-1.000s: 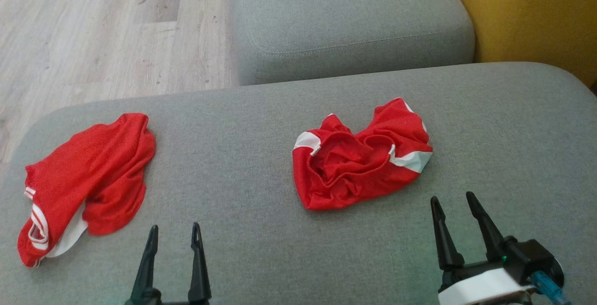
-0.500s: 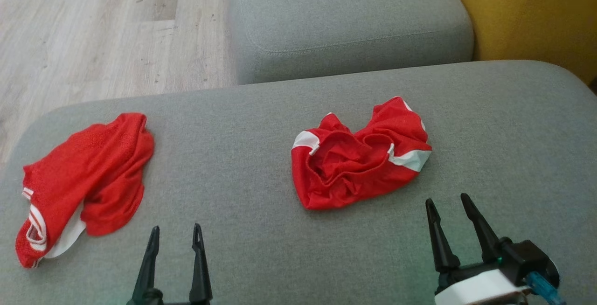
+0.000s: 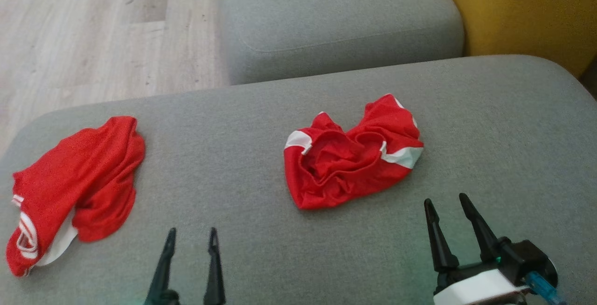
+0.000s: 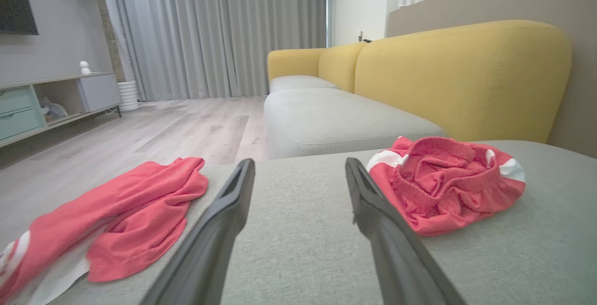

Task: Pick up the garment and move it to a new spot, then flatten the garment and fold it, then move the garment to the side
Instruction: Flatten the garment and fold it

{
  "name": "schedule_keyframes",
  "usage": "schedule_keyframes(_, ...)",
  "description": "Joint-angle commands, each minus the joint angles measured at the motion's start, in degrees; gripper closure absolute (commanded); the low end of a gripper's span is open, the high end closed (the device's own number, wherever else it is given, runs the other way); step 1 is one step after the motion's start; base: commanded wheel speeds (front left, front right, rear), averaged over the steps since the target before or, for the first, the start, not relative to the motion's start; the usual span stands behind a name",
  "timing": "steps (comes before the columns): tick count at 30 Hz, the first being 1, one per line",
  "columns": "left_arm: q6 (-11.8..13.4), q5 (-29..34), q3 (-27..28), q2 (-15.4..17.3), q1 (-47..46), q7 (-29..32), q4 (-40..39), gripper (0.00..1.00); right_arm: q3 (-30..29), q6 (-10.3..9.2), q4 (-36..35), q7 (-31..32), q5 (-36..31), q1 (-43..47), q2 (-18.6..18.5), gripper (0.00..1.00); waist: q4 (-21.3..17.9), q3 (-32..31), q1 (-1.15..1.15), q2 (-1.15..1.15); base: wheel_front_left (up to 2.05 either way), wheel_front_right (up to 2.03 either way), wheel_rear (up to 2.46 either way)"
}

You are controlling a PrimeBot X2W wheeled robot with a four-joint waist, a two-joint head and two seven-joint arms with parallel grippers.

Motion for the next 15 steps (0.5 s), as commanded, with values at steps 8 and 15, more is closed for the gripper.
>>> schedule_keyframes(8, -0.65, -3.72, -6.09, -0.22, -12.95, -0.55, 2.72, 0.0, 1.76, -0.04, -2.41, -0.36, -0.01, -4.43, -0.2, 0.0, -6.75, 3.51, 0.0, 0.0, 0.0, 0.0, 0.0)
schedule_keyframes(15, -3.19, -13.42, -15.47, -0.23, -24.12, -0.45, 12.3, 0.0, 2.1, -0.04, -2.62, -0.36, -0.03, -5.8, -0.2, 0.0, -13.34, 6.61, 0.0, 0.0, 0.0, 0.0, 0.0)
